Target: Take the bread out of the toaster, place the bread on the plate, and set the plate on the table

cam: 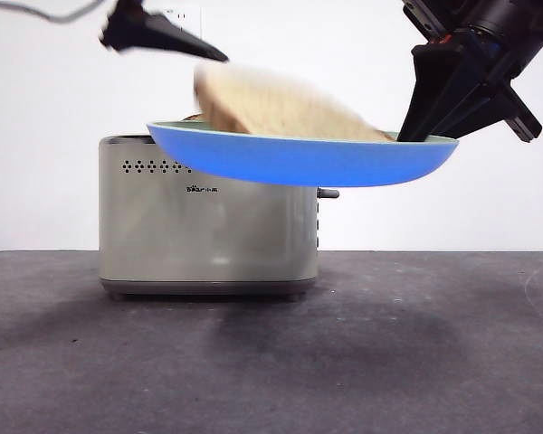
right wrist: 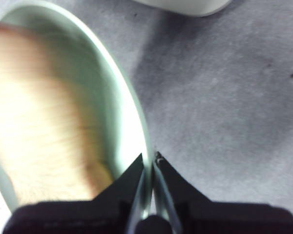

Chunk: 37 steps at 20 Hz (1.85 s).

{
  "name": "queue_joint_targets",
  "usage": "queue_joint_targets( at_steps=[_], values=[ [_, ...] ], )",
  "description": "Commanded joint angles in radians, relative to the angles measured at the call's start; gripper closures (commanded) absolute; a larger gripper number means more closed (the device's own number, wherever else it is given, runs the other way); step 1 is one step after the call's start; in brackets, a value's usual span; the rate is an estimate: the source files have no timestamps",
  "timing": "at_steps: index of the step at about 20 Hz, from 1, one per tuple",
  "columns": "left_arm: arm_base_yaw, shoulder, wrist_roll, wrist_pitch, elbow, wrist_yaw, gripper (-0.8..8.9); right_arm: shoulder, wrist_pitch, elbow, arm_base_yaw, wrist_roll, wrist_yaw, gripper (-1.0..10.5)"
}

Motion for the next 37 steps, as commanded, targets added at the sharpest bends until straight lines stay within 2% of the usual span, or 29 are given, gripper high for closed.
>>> queue_joint_targets(
  at_steps=[1,3,5,7,10,12,16,20,26,32,34,37],
  values=[
    [-0.023,-0.005,0.137,-0.144,0.089,-0.131,3.46,-0.005,0.002,0.003,-0.024,-0.008,-0.007,9.6],
    [-0.046,-0.005,0.182,-0.237,0.166,-0.240,3.46,-0.005,0.002,0.003,-0.040,-0.009,-0.007,9.6],
    [-0.065,-0.019,0.227,-0.289,0.235,-0.288,3.46,-0.005,0.002,0.003,-0.055,-0.021,-0.006,9.6],
    [-0.077,-0.075,0.239,-0.284,0.286,-0.360,3.46,-0.003,0.002,0.003,-0.073,-0.023,0.011,9.6],
    [-0.099,-0.223,0.238,-0.238,0.312,-0.493,3.46,-0.003,-0.013,0.003,-0.108,-0.023,0.085,9.6],
    [-0.105,-0.328,0.237,-0.243,0.312,-0.546,3.46,-0.002,-0.039,0.003,-0.138,-0.039,0.127,9.6],
    [-0.105,-0.484,0.230,-0.256,0.312,-0.569,3.46,0.018,-0.058,0.003,-0.196,-0.041,0.177,9.6],
    [-0.104,-0.565,0.230,-0.272,0.312,-0.570,3.47,0.098,-0.085,0.003,-0.201,-0.043,0.167,9.6],
    [-0.104,-0.578,0.239,-0.323,0.312,-0.621,3.47,0.217,-0.091,0.003,-0.139,-0.067,0.143,9.6],
    [-0.104,-0.578,0.239,-0.323,0.312,-0.621,3.46,0.365,-0.058,0.003,-0.084,-0.082,0.150,9.6],
    [-0.104,-0.578,0.238,-0.330,0.312,-0.621,3.46,0.386,-0.050,0.003,-0.082,-0.072,0.153,9.1],
    [-0.104,-0.578,0.238,-0.336,0.312,-0.621,3.47,0.382,-0.051,0.003,-0.082,-0.036,0.228,5.7]
  ],
)
